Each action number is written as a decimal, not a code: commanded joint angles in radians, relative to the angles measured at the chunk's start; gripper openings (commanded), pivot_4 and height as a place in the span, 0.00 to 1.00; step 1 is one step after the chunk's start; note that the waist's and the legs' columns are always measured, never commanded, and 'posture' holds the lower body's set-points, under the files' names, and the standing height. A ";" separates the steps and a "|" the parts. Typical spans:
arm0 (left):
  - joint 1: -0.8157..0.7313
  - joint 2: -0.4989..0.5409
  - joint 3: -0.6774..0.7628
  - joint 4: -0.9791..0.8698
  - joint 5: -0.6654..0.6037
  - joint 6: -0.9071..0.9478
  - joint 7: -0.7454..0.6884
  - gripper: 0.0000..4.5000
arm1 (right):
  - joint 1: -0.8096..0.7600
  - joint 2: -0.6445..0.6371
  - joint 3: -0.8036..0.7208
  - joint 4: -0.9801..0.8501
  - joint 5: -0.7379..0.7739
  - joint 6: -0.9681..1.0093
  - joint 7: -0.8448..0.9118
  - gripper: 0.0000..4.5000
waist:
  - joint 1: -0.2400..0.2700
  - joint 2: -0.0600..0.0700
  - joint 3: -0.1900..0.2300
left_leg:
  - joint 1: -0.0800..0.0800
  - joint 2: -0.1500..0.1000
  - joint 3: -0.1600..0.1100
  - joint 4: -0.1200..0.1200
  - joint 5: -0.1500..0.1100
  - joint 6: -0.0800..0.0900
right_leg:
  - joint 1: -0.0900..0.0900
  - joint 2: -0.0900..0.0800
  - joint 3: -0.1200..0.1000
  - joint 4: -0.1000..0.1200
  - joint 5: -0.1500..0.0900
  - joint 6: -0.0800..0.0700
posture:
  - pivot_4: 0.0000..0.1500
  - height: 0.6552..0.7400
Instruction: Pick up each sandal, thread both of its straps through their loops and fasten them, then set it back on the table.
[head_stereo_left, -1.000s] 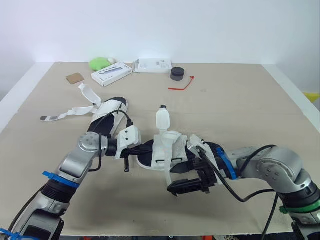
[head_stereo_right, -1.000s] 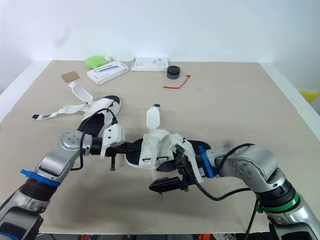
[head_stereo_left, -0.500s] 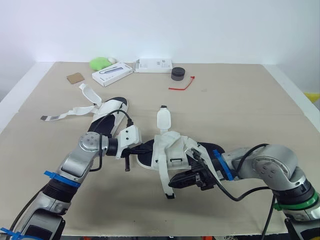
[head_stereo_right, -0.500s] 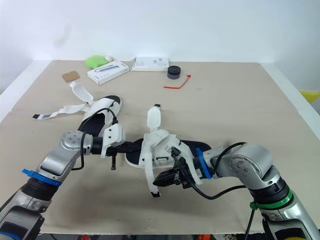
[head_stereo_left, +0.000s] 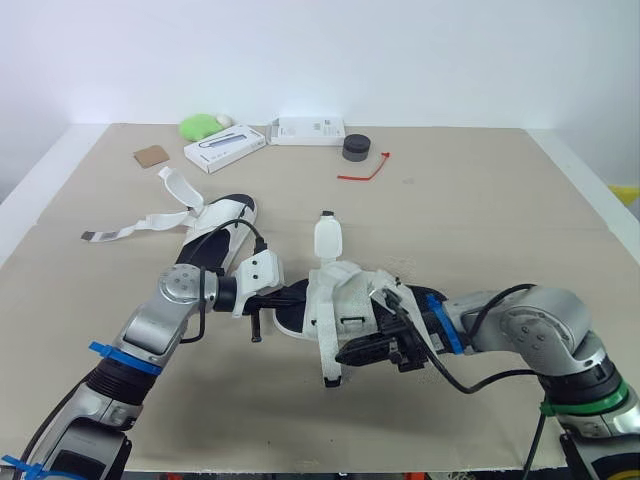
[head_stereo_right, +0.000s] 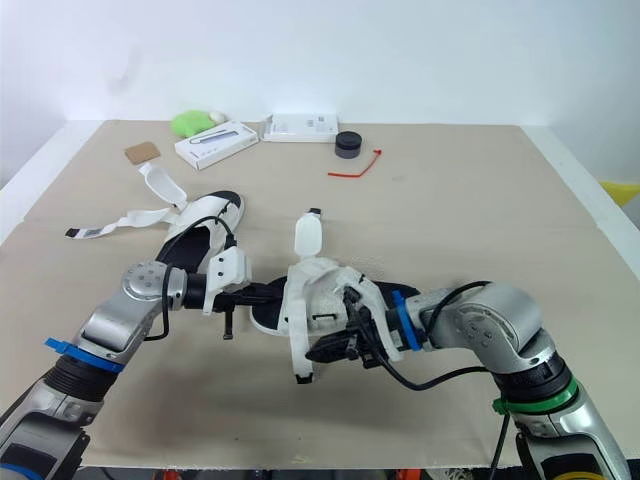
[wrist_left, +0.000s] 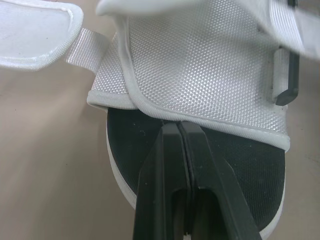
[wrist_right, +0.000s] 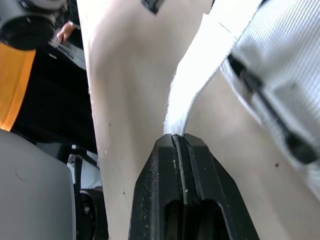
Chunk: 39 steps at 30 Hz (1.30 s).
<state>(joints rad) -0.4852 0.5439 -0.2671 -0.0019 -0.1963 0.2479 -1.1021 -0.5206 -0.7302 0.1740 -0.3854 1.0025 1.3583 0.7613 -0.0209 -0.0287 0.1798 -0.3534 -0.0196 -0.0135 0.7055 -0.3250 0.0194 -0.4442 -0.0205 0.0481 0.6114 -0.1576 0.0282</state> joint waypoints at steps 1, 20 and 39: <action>0.000 0.002 0.013 -0.024 -0.001 0.002 0.007 0.00 | -0.016 0.009 -0.075 -0.011 0.056 0.018 0.010 0.03 | 0.000 0.000 0.000 | 0.000 0.000 0.000 0.000 0.000 0.000 | 0.000 0.000 0.000 0.000 0.000 0.000 | 1.00 1.00; -0.009 -0.004 0.004 -0.007 0.006 -0.010 0.001 0.00 | -0.254 -0.032 -0.200 0.246 0.072 0.086 0.017 0.03 | 0.000 0.000 0.000 | -0.001 -0.001 -0.001 0.000 0.000 0.000 | 0.000 -0.001 -0.001 0.000 0.001 -0.002 | 1.00 1.00; 0.003 -0.001 0.001 -0.014 0.012 -0.015 0.001 0.00 | -0.243 -0.064 -0.108 0.305 -0.055 0.070 0.149 0.03 | 0.000 0.000 0.000 | -0.001 -0.002 -0.002 0.000 0.000 0.000 | 0.000 -0.003 -0.002 0.000 0.001 -0.002 | 1.00 1.00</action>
<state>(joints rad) -0.4837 0.5328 -0.2688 -0.0013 -0.1944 0.2404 -1.1004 -0.7440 -0.7912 0.0834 -0.0816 0.9376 1.4176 0.8923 -0.0208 -0.0284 0.1798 -0.3549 -0.0213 -0.0155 0.7053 -0.3254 0.0198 -0.4443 -0.0232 0.0460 0.6113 -0.1564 0.0265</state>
